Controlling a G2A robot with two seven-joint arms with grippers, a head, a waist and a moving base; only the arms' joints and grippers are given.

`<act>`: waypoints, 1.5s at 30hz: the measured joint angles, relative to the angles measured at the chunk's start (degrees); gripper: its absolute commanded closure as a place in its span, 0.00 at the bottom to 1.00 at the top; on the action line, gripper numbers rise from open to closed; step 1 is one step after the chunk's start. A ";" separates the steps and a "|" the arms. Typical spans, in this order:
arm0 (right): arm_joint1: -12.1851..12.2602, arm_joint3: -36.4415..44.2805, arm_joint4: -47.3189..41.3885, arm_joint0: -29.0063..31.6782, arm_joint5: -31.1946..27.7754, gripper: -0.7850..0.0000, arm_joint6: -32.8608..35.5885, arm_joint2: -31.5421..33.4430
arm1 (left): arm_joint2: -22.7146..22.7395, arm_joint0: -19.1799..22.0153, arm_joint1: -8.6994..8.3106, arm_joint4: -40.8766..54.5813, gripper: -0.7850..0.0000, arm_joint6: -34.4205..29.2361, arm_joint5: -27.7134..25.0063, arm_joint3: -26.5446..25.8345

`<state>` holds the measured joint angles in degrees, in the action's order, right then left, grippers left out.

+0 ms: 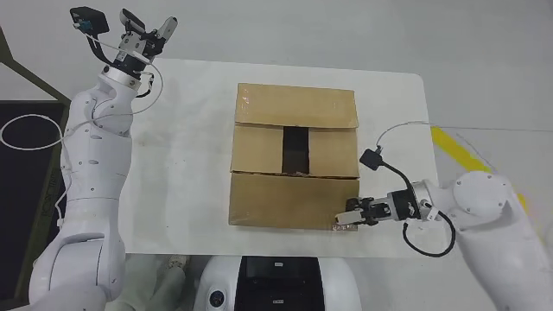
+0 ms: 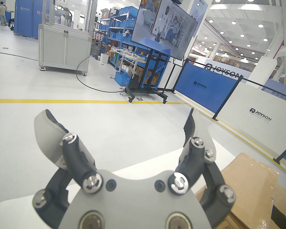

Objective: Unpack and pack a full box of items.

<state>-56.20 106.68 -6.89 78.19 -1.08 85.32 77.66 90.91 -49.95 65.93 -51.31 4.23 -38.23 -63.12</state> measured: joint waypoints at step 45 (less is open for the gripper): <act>1.65 -4.64 -15.00 -4.64 2.38 0.00 -3.96 -0.38 | 0.00 0.00 0.00 0.00 0.00 0.00 0.00 0.00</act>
<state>-54.55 102.04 -21.90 73.55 1.29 81.36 77.28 90.91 -49.95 65.93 -51.31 4.23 -38.23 -63.12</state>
